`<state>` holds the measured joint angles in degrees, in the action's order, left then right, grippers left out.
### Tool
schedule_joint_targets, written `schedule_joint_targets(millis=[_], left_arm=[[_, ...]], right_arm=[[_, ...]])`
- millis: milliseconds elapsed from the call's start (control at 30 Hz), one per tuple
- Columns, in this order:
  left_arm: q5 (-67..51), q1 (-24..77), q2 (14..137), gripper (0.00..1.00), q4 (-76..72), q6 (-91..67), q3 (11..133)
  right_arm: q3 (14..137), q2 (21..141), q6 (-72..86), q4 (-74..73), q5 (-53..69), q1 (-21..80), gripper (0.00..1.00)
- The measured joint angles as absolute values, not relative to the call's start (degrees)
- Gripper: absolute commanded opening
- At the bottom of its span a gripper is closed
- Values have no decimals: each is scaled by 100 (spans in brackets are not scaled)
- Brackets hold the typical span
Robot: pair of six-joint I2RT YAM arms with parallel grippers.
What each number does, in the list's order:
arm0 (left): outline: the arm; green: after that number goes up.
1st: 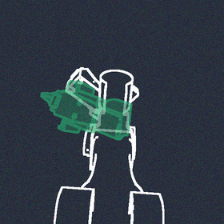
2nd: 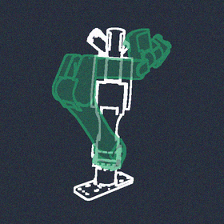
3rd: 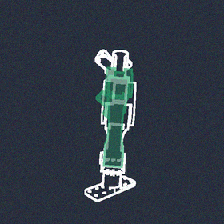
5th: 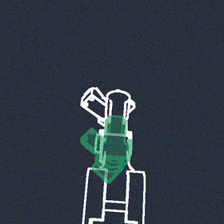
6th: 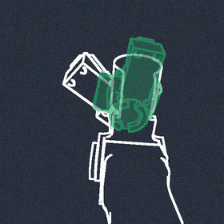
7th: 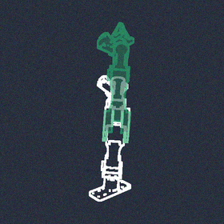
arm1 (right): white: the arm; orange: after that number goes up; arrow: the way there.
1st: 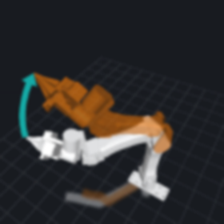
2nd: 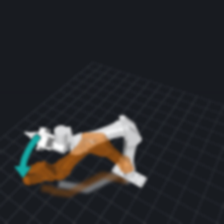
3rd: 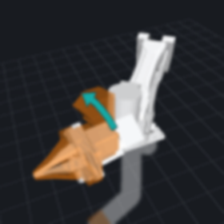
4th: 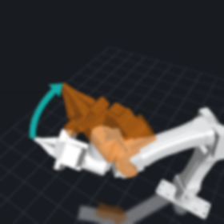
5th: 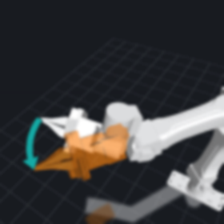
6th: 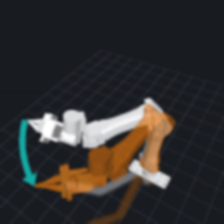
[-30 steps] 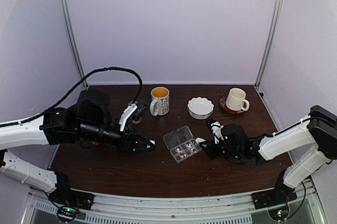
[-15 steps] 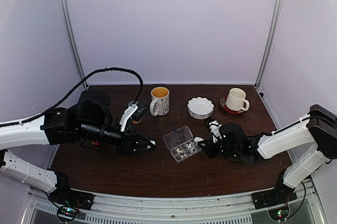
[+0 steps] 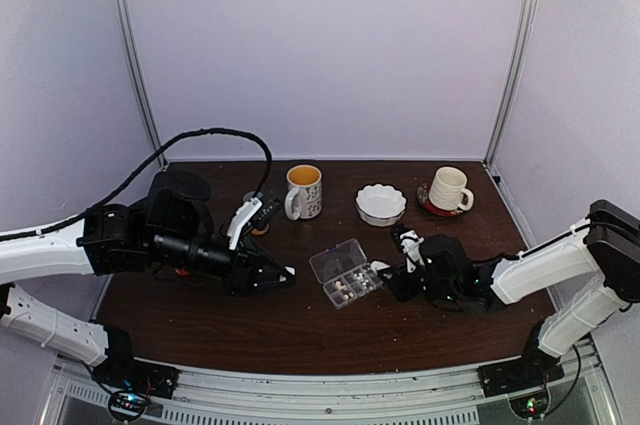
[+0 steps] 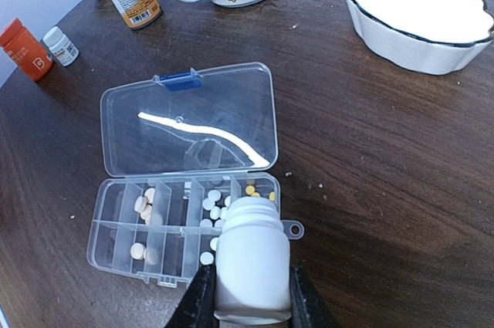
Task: Sort the pills into containers
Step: Pour the pill into the compartment of the pill container.
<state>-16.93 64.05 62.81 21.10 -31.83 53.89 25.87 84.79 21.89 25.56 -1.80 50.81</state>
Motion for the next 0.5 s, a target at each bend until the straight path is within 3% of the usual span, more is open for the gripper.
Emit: schedule_joint_targets(millis=[500], left_arm=[[-1761, 6405, 6357, 0, 2108, -3186, 5391]], right_arm=[[2287, 8313, 2335, 2657, -137, 5113, 0]])
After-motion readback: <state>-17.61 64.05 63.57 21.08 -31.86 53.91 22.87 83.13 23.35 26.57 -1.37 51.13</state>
